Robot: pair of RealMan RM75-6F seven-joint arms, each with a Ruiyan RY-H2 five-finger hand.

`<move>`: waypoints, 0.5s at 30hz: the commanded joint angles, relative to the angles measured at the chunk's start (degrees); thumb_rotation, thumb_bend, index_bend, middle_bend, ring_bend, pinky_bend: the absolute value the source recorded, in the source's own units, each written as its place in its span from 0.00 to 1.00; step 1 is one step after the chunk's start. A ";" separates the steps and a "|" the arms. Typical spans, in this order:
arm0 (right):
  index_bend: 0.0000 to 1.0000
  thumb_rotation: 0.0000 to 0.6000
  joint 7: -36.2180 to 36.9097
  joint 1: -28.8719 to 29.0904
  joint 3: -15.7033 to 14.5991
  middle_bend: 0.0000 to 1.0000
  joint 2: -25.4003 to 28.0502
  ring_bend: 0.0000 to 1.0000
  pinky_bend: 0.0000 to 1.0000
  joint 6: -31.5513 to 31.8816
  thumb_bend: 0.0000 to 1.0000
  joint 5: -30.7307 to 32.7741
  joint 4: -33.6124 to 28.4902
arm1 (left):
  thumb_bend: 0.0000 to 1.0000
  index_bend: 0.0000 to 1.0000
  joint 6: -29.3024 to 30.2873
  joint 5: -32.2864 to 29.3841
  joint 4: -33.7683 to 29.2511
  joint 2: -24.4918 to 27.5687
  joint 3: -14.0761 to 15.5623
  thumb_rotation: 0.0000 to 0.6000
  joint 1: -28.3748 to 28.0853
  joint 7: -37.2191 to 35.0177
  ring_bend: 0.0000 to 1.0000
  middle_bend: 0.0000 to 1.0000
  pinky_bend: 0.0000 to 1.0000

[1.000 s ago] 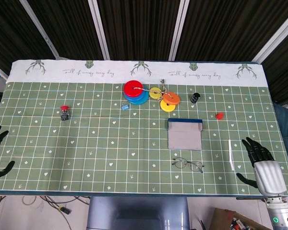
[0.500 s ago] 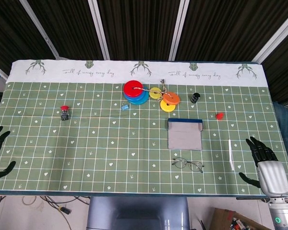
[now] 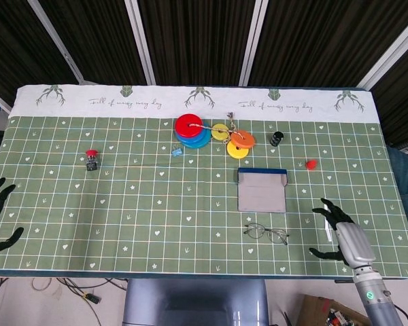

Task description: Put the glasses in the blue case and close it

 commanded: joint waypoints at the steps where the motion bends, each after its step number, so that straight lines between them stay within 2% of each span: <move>1: 0.33 1.00 1.97 3.67 3.30 0.08 -0.10 0.12 0.20 -5.52 0.23 7.00 -2.94 | 0.23 0.08 0.03 -0.03 -0.03 0.04 0.03 1.00 0.05 -0.04 0.00 0.00 0.00; 7: 0.36 1.00 -6.49 7.26 5.18 0.07 -2.26 0.11 0.20 -10.62 0.23 17.16 -5.18 | 0.24 0.08 0.14 -0.02 0.01 0.21 0.05 1.00 0.12 -0.66 0.00 0.00 0.00; 15: 0.44 1.00 -17.10 11.05 6.06 0.07 -8.32 0.11 0.20 -11.37 0.21 27.31 -4.66 | 0.24 0.08 -0.01 -0.11 0.04 0.27 0.07 1.00 0.07 -0.76 0.00 0.00 0.00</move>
